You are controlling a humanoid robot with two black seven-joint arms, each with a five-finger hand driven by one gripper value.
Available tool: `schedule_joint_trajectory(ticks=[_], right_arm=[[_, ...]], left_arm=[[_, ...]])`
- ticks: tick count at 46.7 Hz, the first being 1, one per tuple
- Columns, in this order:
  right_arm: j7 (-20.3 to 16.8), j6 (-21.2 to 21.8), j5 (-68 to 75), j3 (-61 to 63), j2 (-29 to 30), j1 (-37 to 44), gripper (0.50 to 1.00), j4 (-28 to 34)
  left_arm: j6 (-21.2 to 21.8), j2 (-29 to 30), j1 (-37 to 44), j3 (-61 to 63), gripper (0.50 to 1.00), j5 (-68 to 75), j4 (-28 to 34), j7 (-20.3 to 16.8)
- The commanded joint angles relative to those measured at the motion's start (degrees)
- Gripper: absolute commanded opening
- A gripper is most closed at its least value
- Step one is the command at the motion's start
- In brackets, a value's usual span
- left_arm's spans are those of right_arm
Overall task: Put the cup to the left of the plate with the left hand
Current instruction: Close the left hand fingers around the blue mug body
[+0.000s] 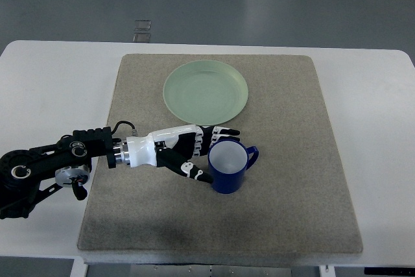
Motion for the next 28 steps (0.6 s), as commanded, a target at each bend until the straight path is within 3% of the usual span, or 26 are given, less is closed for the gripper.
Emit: schedule_joint_trajectory(ticks=[1,28], right_arm=[[-0.03,0.00,0.00,0.00,0.00,0.00,0.932,0.03],[-0.03,0.00,0.00,0.00,0.00,0.00,0.932,0.03]], left_arm=[[0.23,-0.01,-0.08,0.08,0.994,0.09,0.00,0.00],[0.40,-2.91,-0.17,0.17,0.981,0.53,2.11,0.35]])
